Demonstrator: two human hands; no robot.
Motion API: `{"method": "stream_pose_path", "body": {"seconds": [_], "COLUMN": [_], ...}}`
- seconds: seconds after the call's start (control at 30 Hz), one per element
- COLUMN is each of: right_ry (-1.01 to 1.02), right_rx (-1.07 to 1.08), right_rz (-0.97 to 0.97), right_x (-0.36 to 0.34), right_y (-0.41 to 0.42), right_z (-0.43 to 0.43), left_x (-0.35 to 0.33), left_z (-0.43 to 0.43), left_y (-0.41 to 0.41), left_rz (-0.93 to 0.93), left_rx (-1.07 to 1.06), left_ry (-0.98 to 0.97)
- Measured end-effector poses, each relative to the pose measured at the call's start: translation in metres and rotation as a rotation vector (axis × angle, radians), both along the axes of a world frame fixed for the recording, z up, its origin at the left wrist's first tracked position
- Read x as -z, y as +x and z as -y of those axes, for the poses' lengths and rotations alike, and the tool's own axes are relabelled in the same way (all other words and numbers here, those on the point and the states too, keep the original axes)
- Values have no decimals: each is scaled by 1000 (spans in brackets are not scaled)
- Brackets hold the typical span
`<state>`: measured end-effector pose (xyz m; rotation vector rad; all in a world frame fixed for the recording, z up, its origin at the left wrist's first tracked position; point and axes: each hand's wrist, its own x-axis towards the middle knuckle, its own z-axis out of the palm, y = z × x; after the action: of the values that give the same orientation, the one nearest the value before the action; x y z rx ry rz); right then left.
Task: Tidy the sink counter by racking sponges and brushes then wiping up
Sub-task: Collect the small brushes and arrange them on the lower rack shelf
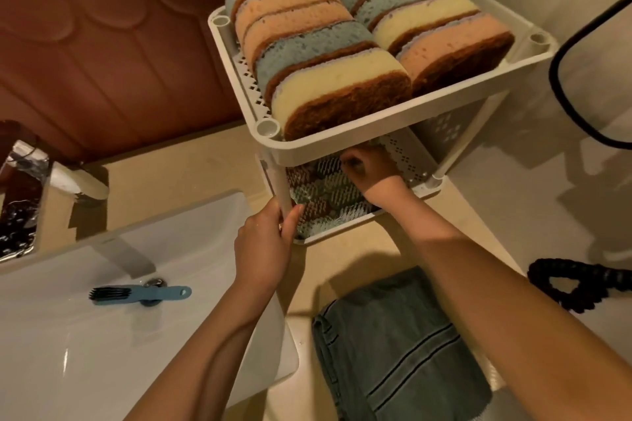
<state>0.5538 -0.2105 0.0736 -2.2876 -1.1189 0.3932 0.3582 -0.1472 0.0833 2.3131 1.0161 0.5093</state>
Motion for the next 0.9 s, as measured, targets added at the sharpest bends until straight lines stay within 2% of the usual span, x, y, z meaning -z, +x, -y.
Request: {"method": "stream_pose_path", "body": {"seconds": [0.17,0.33,0.53,0.73,0.9], "right_ry": [1,-43,-102,-144,-170], "right_rx": [10,-40,-132,-205,-311], "right_rz": [-73,-182,-308,-378,-386], "right_x": [-11,-20,-22,-16,-8], "right_y": [-42,-81,-133,-195,-251], "right_z": [33,46,46,20,-9], "left_x": [0,13,11,15,21], "left_z": [-2,-3,-11,-25,-42], "left_y": [-3,-37,-104,-189,-266], "left_rz": [54,-85,-157,-148,-67], "left_rx": [112,139,226,81,-66], "left_ry": [-300,-409,-590,-627,-676]}}
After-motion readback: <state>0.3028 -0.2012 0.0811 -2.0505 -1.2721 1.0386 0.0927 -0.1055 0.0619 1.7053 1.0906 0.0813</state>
